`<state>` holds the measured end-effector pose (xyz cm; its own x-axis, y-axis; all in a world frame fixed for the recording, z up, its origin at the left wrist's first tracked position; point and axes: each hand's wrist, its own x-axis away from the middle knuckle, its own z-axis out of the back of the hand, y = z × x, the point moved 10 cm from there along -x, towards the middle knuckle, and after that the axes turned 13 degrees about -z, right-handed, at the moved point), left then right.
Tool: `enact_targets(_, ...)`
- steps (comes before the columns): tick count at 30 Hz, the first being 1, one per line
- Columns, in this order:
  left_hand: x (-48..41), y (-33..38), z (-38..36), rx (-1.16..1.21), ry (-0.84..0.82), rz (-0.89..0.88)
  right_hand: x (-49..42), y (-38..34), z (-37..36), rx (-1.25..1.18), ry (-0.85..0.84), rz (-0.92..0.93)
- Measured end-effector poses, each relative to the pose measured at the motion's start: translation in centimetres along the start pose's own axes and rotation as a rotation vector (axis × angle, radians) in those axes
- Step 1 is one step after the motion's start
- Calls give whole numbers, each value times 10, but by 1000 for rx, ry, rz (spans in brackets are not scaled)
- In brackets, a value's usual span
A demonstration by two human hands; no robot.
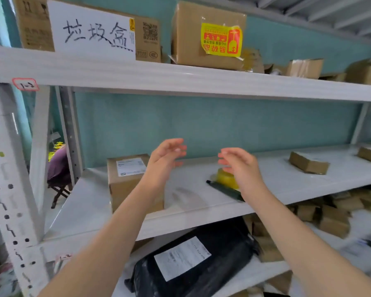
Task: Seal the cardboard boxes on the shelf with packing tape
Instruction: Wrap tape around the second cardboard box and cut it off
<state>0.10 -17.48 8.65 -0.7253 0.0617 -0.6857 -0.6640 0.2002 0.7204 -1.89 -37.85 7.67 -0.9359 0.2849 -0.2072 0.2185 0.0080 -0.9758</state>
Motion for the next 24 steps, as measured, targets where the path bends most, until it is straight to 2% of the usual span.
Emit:
enact_targets(7, 14, -50, -109, 27, -101, 118, 11, -7, 126, 49, 135, -3)
enact_targets(15, 21, -86, -249, 82, -155, 153, 8, -10, 269, 142, 207, -31)
enact_targets(24, 29, -147, -373, 80, -167, 269, -20, 41, 394, 154, 283, -159)
